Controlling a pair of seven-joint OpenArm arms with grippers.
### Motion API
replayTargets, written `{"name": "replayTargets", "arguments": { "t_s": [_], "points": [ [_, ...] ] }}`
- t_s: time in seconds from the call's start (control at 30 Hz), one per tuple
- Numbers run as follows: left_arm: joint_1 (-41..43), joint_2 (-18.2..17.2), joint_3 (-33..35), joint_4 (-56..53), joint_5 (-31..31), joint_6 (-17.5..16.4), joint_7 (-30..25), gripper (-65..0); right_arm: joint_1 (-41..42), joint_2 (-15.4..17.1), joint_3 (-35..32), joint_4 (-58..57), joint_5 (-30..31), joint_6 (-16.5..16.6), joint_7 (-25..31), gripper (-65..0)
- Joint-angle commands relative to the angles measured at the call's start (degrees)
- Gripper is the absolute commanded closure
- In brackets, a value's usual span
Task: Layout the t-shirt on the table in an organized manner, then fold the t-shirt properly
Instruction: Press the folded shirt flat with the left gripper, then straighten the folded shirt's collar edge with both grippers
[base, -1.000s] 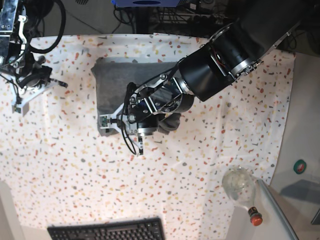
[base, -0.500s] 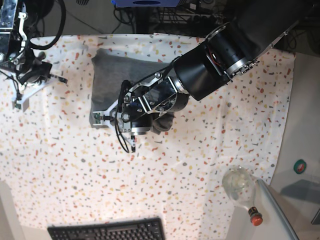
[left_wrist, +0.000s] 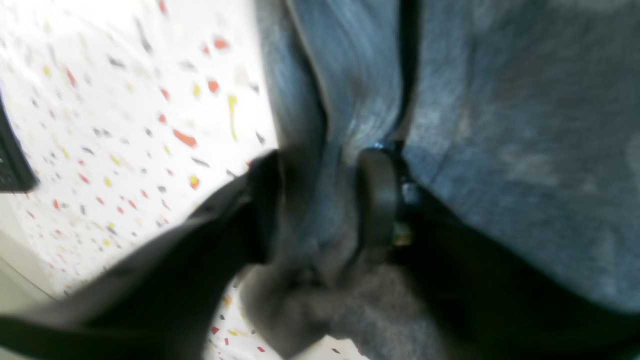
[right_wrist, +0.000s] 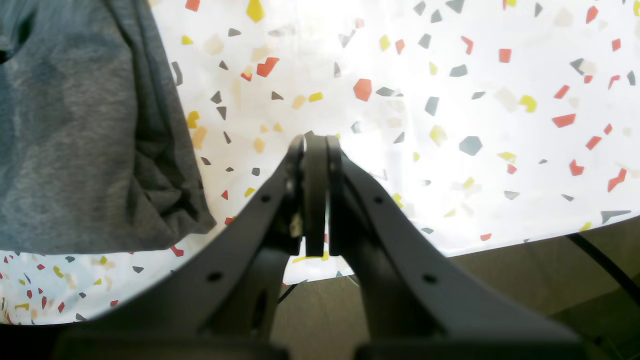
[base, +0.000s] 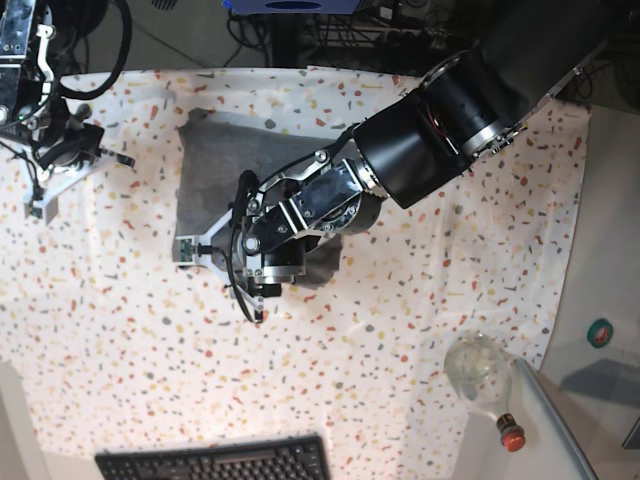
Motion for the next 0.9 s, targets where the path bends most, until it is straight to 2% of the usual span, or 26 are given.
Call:
{"name": "replayTargets", "arguments": {
  "t_s": [0.0, 0.07, 0.13, 0.23, 0.3, 0.33, 0.4, 0.47, 0.5, 0.53, 0.57, 0.63, 0.77, 0.87],
  "points": [
    [-1.89, 0.29, -0.31, 2.02, 0.22, 0.38, 0.68, -37.7, 0.39, 0.52, 0.11, 1.0, 0.07, 0.19, 0.72, 0.0],
    [-2.06, 0.11, -0.31, 3.86, 0.13, 0.38, 3.49, -46.9, 0.47, 0.52, 0.11, 1.0, 0.07, 0.19, 0.72, 0.0],
    [-2.5, 0.11, -0.31, 5.71, 0.22, 0.38, 5.07, -52.0, 0.56, 0.52, 0.11, 1.0, 0.07, 0.19, 0.72, 0.0],
    [-3.21, -1.64, -1.36, 12.04, 0.13, 0.38, 7.98, -53.2, 0.65, 0.52, 0.11, 1.0, 0.07, 0.19, 0.72, 0.0],
    [-2.42, -3.05, -5.76, 19.6, 0.13, 0.38, 11.23, -52.7, 0.74, 0.52, 0.11, 1.0, 0.07, 0.19, 0.72, 0.0],
    [-0.75, -3.67, -8.92, 23.47, 0.13, 0.38, 13.43, -51.0, 0.74, 0.43, 0.11, 1.0, 0.07, 0.19, 0.72, 0.0],
    [2.77, -4.55, -15.87, 31.03, 0.04, 0.38, 17.03, -42.0, 0.74, 0.43, 0.11, 1.0, 0.07, 0.19, 0.81, 0.0],
    [9.8, -5.78, -22.99, 36.74, 0.04, 0.38, 18.17, -23.2, 0.56, 0.43, -0.06, 1.09, 0.07, 0.19, 0.81, 0.0],
    [14.37, -6.3, -26.33, 38.76, 0.04, 0.38, 17.29, -9.9, 0.39, 0.43, -1.03, 1.36, 0.07, 0.8, 0.81, 0.0],
    [18.42, -6.48, -29.41, 40.43, 0.13, 0.38, 15.36, 0.0, 0.12, 0.52, -3.32, 2.15, 0.07, 2.39, 0.81, 0.0],
    [23.08, -7.01, -32.57, 41.75, 0.13, 0.38, 12.46, 0.0, -0.67, 0.52, -5.6, 3.38, 0.07, 4.41, 0.9, 0.0],
    [30.81, -7.71, -38.02, 42.98, 0.22, 0.38, 5.95, 0.0, -2.43, 0.52, -9.65, 6.54, 0.07, 5.99, 2.65, 0.0],
    [41.28, -7.71, -44.09, 42.63, 0.13, 0.38, -5.21, 0.0, -4.62, -0.36, -17.29, 7.25, -0.1, 3.27, 9.16, 0.0],
    [44.97, -7.71, -44.53, 41.84, 0.13, 0.47, -7.5, 0.0, -5.15, -0.18, -22.92, 6.19, -0.1, 1.59, 11.27, 0.0]
  ]
}}
